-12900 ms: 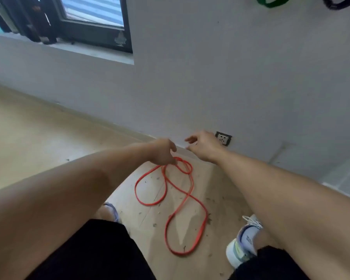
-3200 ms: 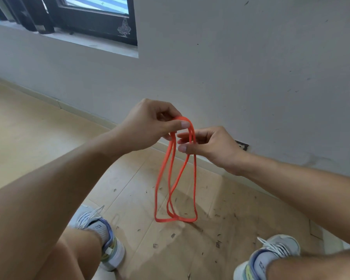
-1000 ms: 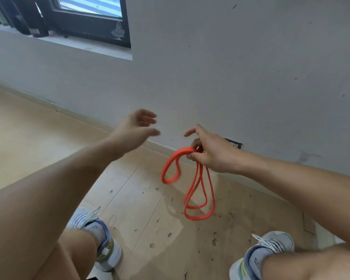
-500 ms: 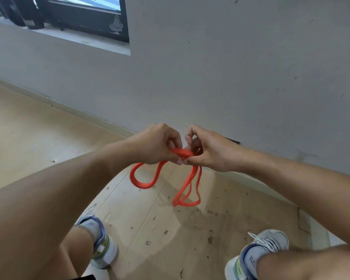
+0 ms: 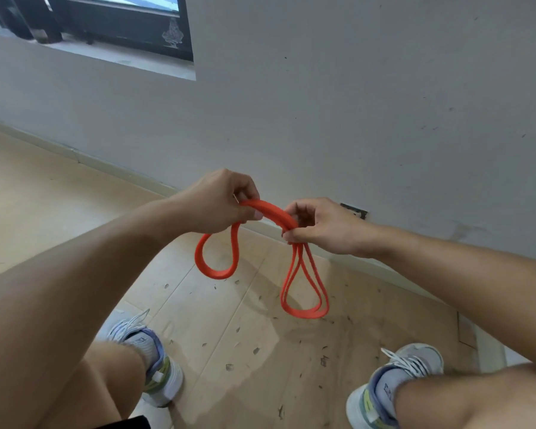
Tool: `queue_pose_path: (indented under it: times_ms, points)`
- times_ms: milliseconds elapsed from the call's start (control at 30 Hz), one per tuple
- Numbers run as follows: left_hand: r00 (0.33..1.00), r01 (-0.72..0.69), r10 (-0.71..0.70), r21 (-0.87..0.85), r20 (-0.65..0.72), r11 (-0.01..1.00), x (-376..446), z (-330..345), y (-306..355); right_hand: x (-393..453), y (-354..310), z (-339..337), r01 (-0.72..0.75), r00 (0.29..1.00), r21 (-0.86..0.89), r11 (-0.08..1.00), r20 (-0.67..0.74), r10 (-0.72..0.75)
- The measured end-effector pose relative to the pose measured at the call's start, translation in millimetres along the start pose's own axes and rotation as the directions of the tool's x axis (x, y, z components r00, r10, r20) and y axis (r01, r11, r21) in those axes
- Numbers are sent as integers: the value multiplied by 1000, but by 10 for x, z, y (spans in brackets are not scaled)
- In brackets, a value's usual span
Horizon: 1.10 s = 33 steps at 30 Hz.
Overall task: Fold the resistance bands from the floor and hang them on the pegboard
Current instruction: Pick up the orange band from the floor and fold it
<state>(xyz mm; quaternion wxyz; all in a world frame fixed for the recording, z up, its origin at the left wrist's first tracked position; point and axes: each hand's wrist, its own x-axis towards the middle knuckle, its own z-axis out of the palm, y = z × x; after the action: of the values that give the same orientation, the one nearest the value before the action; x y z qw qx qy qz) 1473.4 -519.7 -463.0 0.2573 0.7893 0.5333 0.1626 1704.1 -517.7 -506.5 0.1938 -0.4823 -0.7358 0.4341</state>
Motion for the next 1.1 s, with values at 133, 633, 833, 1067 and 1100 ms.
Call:
queue_pose_path:
  times_ms: [133, 633, 833, 1067, 1100]
  points:
    - [985, 41, -44, 21, 165, 999, -17, 120, -11, 1, -6, 20, 11, 1000, -46, 999, 23, -10]
    - [998, -16, 11, 85, 59, 996, 35, 202, 112, -10, 2, -36, 8, 998, 30, 1000, 63, -9]
    - [999, -30, 27, 79, 36, 996, 26, 188, 113, 2, 35, -2, 23, 1000, 30, 999, 14, -23]
    - [997, -33, 37, 69, -67, 997, 63, 157, 93, 32, 61, 16, 25, 989, -41, 999, -147, -31]
    - [997, -28, 33, 67, -75, 997, 67, 155, 91, 34, 65, 20, 36, 987, -46, 998, -153, -43]
